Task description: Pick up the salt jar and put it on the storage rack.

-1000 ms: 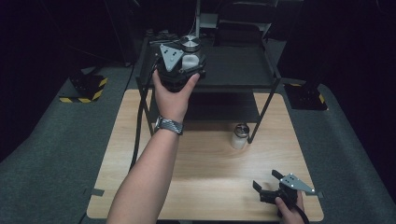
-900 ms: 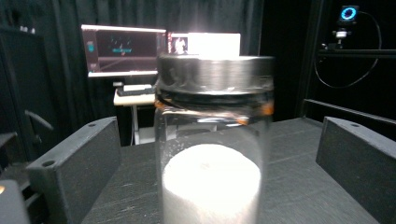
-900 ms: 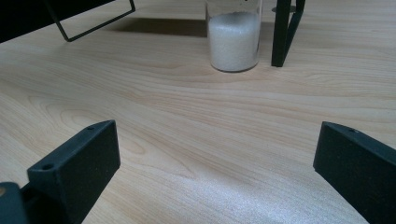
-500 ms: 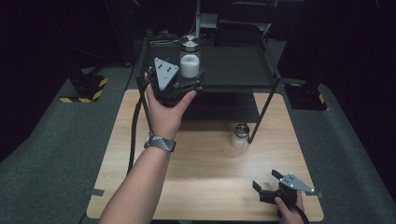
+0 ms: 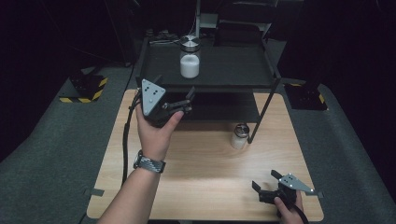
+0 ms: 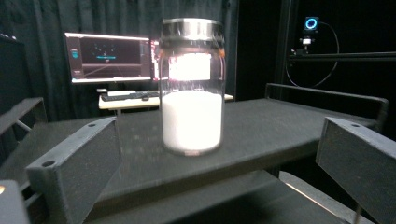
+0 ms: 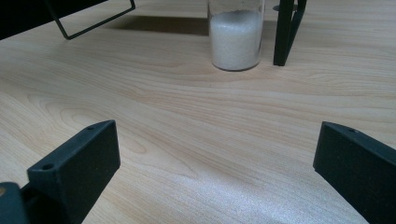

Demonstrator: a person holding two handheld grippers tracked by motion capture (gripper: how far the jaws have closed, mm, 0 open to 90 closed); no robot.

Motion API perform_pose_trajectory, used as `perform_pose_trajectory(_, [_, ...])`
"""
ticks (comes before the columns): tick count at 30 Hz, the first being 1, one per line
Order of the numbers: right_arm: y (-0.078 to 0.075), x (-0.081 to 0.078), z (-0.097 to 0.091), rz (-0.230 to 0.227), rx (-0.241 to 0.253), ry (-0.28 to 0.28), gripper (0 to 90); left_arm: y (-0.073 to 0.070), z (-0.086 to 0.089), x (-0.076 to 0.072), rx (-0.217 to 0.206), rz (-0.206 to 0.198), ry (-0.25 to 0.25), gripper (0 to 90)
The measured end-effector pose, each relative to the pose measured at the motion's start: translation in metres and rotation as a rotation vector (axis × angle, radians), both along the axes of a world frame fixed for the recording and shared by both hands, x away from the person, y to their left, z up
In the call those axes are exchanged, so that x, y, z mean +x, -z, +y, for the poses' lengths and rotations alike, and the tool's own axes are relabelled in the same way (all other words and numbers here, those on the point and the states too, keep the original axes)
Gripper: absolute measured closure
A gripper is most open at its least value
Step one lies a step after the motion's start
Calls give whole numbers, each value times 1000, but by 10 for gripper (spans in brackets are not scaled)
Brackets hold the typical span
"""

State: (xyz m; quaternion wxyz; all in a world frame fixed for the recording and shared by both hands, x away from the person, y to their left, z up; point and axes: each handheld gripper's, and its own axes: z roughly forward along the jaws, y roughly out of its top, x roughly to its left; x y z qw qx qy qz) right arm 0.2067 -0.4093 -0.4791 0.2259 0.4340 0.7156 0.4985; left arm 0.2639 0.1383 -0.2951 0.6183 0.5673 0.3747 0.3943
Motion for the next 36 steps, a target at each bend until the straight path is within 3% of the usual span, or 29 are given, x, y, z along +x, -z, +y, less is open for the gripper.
perform_pose_trajectory(14, [0, -1, 1, 0, -4, 5, 4, 37, 15, -35, 4, -14, 14, 5])
perform_pose_trajectory(25, [0, -1, 3, -7, -14, 3, 5, 82, 26, -63, -7, 22, 30, 6])
perform_pose_trajectory(36, [-1, -2, 4, -8, -17, 2, 5, 129, 40, -79, -35, 74, 43, 5])
